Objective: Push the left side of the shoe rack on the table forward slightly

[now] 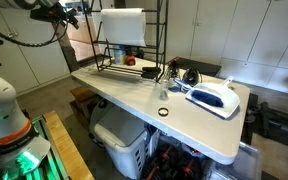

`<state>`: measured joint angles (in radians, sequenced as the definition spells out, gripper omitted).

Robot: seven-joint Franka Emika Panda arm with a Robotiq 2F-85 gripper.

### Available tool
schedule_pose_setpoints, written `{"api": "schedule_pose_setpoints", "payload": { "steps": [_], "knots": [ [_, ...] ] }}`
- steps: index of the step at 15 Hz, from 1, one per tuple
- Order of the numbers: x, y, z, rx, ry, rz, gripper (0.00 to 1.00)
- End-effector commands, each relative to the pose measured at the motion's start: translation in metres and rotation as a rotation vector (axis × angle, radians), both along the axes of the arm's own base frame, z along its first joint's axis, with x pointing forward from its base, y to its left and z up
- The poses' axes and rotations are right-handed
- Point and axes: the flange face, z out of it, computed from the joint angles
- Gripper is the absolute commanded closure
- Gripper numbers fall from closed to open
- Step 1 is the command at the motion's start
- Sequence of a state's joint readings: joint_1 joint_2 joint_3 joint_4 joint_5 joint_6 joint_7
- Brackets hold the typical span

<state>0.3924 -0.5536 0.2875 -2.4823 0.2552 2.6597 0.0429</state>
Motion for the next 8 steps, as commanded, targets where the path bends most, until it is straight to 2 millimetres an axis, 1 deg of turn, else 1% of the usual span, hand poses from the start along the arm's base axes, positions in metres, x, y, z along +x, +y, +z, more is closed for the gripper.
{"api": "schedule_pose_setpoints", "payload": {
  "steps": [1,2,5,8],
  "knots": [
    [0.029,0.034,-0.029,0.040,0.024,-0.057,0.00],
    [0.035,0.040,-0.036,0.045,0.023,-0.071,0.00],
    [0.056,0.045,-0.052,0.019,0.004,-0.112,0.00],
    [0.070,0.051,-0.059,0.004,0.014,-0.137,0.00]
  ]
}}
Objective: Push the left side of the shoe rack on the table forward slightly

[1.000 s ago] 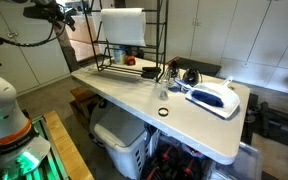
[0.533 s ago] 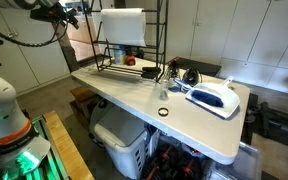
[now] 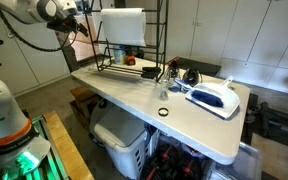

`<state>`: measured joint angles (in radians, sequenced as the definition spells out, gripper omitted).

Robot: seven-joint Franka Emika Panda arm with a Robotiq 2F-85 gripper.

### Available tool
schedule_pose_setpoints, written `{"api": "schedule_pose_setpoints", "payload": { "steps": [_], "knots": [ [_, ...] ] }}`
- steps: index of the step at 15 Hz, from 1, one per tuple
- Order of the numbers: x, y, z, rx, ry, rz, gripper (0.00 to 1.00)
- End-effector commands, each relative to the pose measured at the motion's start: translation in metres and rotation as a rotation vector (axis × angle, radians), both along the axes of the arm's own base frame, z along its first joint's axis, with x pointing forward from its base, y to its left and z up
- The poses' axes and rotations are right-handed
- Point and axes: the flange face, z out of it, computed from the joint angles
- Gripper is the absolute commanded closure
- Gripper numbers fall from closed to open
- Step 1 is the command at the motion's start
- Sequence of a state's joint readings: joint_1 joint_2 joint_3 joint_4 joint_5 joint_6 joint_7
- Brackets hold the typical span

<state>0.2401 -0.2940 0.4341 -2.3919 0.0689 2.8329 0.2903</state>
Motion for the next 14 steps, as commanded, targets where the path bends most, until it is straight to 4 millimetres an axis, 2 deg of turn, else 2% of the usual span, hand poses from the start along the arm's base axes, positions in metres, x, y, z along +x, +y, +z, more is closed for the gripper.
{"api": "schedule_pose_setpoints", "payload": {
  "steps": [1,7,8,9,10,14],
  "knots": [
    [0.017,0.016,-0.009,-0.012,0.008,-0.024,0.00],
    [0.021,0.042,-0.014,-0.070,-0.022,0.016,0.02],
    [0.021,0.045,-0.014,-0.081,-0.027,0.020,0.08],
    [0.022,0.046,-0.015,-0.095,-0.032,0.021,0.27],
    [0.023,0.048,-0.016,-0.101,-0.034,0.024,0.30],
    [0.031,0.050,-0.017,-0.106,-0.055,0.018,0.61]
  ]
}}
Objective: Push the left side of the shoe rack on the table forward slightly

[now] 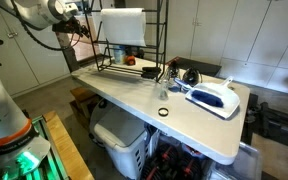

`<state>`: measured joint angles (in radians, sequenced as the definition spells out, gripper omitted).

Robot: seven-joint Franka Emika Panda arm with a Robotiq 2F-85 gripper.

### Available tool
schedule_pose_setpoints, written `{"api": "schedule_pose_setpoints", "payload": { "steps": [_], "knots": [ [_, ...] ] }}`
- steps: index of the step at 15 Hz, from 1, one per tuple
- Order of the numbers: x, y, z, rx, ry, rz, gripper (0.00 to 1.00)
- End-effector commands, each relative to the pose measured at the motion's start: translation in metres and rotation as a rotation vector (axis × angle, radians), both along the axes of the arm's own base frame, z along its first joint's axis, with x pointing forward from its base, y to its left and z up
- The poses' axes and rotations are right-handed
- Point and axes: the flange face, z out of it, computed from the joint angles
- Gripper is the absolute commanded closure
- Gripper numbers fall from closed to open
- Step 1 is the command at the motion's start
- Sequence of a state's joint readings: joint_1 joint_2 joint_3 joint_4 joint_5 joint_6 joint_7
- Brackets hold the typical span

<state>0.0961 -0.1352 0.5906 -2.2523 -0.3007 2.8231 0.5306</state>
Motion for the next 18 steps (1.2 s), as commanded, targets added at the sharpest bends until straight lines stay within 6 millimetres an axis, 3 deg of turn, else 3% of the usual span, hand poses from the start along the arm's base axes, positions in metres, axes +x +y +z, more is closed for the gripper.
{"api": "schedule_pose_setpoints", "payload": {
  "steps": [1,4,6,18],
  "knots": [
    [0.012,0.002,-0.002,-0.008,-0.006,-0.024,0.70],
    [0.020,0.001,-0.003,-0.006,-0.006,-0.047,0.92],
    [0.024,0.001,-0.005,-0.003,-0.006,-0.054,0.99],
    [0.038,0.011,-0.008,0.019,-0.069,-0.045,0.99]
  ]
}}
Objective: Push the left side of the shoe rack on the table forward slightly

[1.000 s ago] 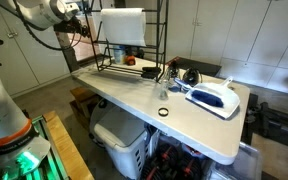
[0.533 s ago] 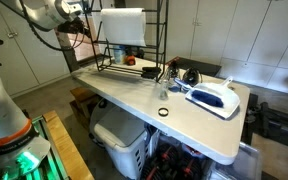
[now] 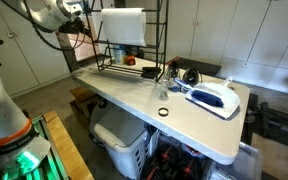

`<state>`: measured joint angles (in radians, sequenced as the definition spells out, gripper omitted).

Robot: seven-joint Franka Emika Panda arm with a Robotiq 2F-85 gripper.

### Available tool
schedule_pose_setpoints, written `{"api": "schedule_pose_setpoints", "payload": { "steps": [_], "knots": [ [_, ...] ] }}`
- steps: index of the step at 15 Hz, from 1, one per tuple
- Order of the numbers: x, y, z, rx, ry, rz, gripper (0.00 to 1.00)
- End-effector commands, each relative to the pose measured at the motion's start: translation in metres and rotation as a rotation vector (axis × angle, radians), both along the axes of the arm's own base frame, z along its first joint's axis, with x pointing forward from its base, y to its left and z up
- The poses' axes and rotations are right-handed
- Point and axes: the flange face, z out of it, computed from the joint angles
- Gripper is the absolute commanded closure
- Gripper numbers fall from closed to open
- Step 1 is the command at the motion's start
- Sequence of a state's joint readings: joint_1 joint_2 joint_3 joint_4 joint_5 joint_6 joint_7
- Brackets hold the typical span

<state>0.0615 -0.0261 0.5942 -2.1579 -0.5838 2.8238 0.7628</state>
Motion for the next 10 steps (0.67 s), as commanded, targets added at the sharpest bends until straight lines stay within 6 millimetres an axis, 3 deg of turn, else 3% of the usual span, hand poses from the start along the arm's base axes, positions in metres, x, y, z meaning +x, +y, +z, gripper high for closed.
{"api": "schedule_pose_setpoints", "payload": {
  "steps": [1,10],
  "knots": [
    [0.010,0.005,0.000,0.022,-0.033,0.007,0.99],
    [0.024,0.016,-0.001,0.032,-0.141,0.031,0.99]
  ]
}}
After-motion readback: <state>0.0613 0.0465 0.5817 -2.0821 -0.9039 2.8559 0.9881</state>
